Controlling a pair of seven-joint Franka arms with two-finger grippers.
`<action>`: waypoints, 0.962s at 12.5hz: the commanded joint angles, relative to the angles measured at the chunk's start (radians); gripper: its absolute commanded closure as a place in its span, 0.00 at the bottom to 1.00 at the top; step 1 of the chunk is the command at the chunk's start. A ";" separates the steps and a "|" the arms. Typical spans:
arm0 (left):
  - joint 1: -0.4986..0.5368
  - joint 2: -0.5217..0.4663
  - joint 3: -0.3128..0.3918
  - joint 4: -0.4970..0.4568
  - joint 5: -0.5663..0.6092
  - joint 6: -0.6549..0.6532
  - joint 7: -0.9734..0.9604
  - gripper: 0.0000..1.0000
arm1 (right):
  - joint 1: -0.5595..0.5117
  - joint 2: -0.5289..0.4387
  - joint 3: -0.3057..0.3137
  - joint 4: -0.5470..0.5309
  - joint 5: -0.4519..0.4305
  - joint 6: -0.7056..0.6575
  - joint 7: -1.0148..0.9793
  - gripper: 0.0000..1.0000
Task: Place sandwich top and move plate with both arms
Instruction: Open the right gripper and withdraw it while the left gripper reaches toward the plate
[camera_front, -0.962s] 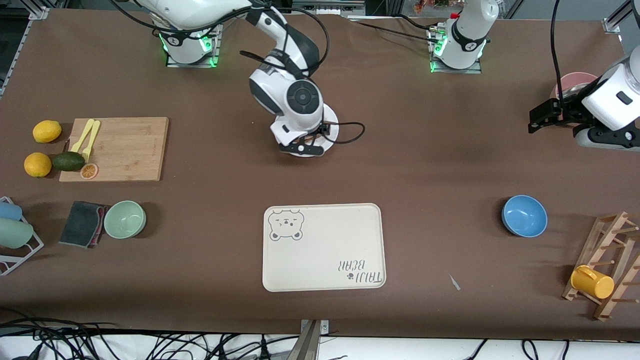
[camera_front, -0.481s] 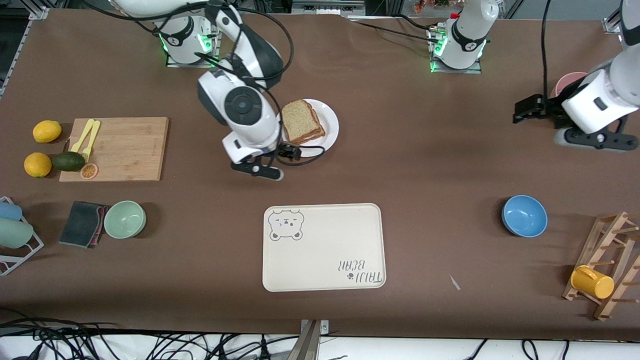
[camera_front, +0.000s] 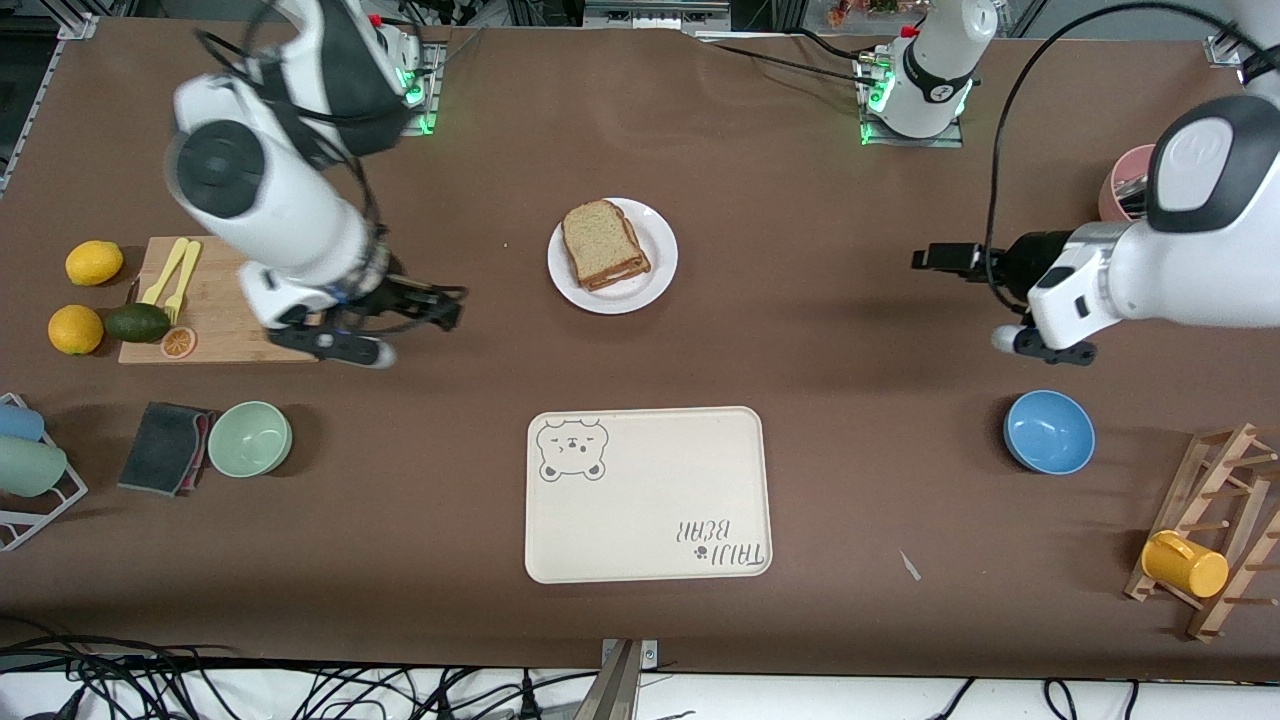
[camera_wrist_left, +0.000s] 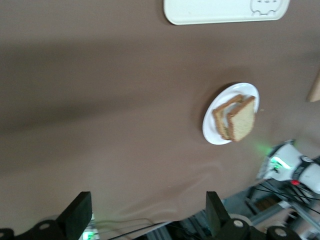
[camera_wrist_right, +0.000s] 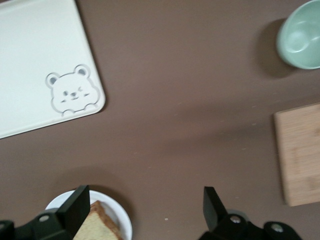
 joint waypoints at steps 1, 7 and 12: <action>-0.012 0.032 -0.004 -0.076 -0.114 0.086 0.034 0.00 | -0.127 -0.156 0.010 -0.099 0.016 -0.060 -0.206 0.00; -0.026 0.102 -0.094 -0.330 -0.403 0.382 0.299 0.00 | -0.285 -0.207 -0.066 0.058 0.004 -0.330 -0.494 0.00; -0.081 0.178 -0.186 -0.534 -0.797 0.566 0.645 0.00 | -0.181 -0.152 -0.238 0.128 0.012 -0.368 -0.507 0.00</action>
